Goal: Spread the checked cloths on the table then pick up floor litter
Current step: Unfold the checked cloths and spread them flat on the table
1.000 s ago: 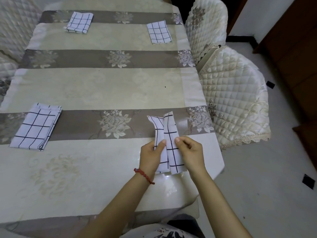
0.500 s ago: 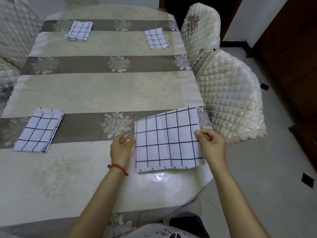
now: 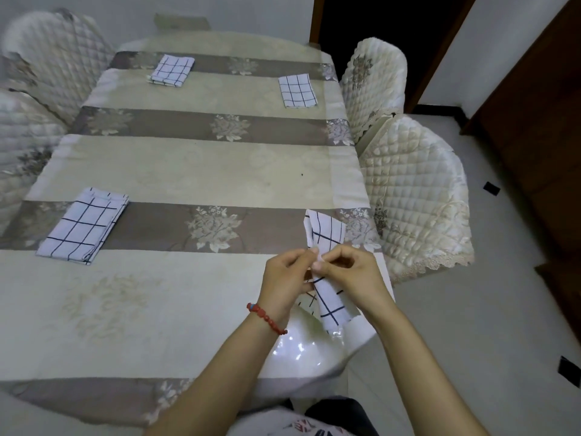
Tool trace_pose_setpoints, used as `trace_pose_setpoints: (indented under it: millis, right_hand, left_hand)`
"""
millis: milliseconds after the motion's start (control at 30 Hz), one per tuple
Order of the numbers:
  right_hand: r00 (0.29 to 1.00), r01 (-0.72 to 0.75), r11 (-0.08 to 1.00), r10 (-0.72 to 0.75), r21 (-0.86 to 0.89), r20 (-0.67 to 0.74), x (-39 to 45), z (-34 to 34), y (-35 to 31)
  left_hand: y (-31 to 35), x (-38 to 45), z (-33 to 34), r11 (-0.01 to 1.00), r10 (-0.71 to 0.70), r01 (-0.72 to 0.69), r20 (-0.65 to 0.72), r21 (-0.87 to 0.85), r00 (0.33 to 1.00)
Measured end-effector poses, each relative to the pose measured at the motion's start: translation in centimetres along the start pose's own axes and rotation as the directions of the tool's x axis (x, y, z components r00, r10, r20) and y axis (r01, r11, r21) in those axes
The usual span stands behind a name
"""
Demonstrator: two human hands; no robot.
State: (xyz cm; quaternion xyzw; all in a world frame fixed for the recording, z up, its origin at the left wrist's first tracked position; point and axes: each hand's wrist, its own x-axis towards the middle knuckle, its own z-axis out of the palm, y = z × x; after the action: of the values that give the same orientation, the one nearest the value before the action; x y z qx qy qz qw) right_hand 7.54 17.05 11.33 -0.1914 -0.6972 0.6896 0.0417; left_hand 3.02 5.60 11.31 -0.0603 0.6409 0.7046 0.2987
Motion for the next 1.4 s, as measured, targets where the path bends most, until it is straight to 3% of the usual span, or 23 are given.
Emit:
trace_pose_setpoints:
  millis: [133,233,367,433,500,600,700,733,767,867,967,1033,1167,1400]
  right_hand:
    - [1.000,0.004,0.999,-0.004,-0.044,-0.003,-0.2,-1.2,-0.4]
    - [0.993,0.016,0.994,-0.028,-0.111,-0.111,0.0,-2.9,-0.6]
    - [0.957,0.104,0.917,-0.198,-0.386,-0.212,0.3,-5.4,-1.4]
    - [0.949,0.155,0.838,-0.273,-0.523,-0.156,0.4,-5.9,-2.1]
    - [0.938,0.241,0.733,-0.344,-0.636,-0.042,0.5,-5.8,-2.9]
    - [0.896,0.377,0.587,-0.427,-0.717,0.123,0.5,-5.3,-4.1]
    - [0.864,0.437,0.523,-0.470,-0.732,0.179,0.2,-5.2,-4.9]
    - [0.868,0.431,0.533,-0.465,-0.728,0.173,0.2,-5.6,-5.0]
    - [0.877,0.415,0.553,-0.454,-0.723,0.156,0.1,-6.0,-5.2]
    - [0.933,0.307,0.707,-0.355,-0.637,0.056,-0.3,-8.2,-5.4]
    - [0.980,0.173,0.890,-0.197,-0.421,-0.015,-0.7,-10.3,-4.8]
    - [0.994,0.094,0.950,-0.106,-0.296,-0.022,-0.9,-11.5,-3.9]
    - [0.994,0.057,0.982,-0.072,-0.181,-0.078,-1.1,-12.7,-2.8]
    - [0.958,0.172,0.984,-0.157,0.045,-0.241,0.3,-11.3,-4.0]
  left_hand:
    - [0.1,0.3,-0.1,0.994,0.040,-0.030,-0.103,0.101,0.994]
    - [0.3,1.1,-1.3,0.951,0.199,-0.145,-0.181,0.274,0.963]
    - [1.1,2.1,-2.9,0.738,0.434,-0.242,-0.168,0.630,0.885]
    - [1.4,2.4,-2.5,0.569,0.516,-0.264,-0.088,0.779,0.852]
    - [1.6,2.5,-1.6,0.380,0.591,-0.405,0.118,0.831,0.798]
    - [2.3,2.4,0.4,0.060,0.628,-0.598,0.436,0.799,0.645]
    - [4.0,2.1,1.8,-0.053,0.638,-0.711,0.572,0.701,0.516]
    - [4.6,2.1,1.9,-0.057,0.635,-0.742,0.598,0.668,0.489]
    - [5.1,2.0,1.9,-0.014,0.618,-0.754,0.598,0.657,0.510]
    - [6.5,2.4,1.0,0.234,0.562,-0.696,0.490,0.678,0.666]
    - [7.5,2.5,-0.4,0.414,0.595,-0.661,0.364,0.625,0.716]
    - [8.2,2.6,-1.1,0.506,0.614,-0.649,0.291,0.568,0.734]
    - [8.8,2.7,-2.4,0.652,0.637,-0.628,0.143,0.426,0.758]
    - [7.8,3.5,-3.6,0.790,0.575,-0.534,-0.061,0.300,0.816]
